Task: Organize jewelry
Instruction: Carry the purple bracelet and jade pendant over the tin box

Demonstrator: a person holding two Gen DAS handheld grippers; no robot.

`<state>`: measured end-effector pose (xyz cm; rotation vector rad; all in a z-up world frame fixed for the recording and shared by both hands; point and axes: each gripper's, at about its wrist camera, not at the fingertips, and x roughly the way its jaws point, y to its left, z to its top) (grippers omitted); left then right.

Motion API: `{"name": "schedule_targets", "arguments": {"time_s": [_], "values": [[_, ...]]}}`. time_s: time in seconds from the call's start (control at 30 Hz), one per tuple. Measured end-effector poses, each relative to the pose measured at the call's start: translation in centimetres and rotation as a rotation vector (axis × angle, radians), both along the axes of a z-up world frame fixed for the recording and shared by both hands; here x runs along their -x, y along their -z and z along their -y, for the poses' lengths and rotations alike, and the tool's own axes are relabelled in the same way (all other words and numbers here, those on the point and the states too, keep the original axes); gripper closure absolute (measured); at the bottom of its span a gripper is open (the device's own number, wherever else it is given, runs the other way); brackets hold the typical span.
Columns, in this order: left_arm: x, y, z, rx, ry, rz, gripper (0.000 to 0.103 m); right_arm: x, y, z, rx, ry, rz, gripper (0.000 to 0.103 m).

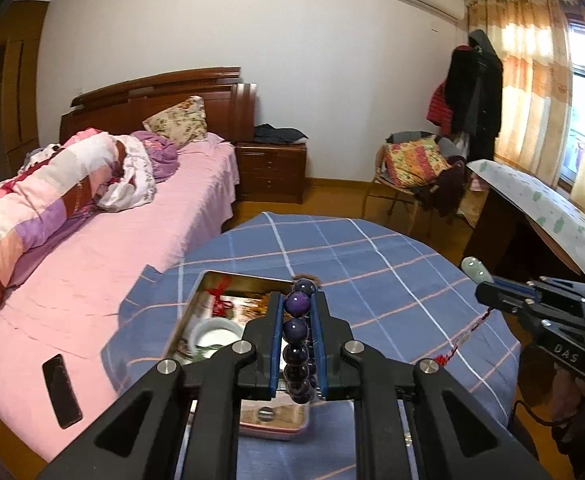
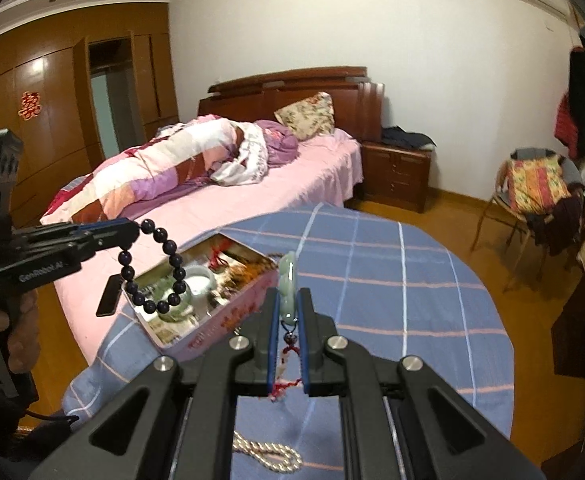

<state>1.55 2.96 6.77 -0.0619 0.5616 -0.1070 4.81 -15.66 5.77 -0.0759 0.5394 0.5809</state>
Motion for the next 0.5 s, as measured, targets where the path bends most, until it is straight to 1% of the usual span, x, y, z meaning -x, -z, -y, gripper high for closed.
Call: {"name": "schedule_targets", "arguments": {"time_s": [0.27,0.5], "values": [[-0.1,0.1,-2.9,0.012,-0.066,-0.002,0.090,0.4,-1.8,-3.1,0.016,-0.069,0.058,0.092],[-0.1,0.0,-4.5,0.010,-0.099,0.002,0.090,0.4,-3.0,-5.4,0.022,-0.124,0.089,0.092]]}}
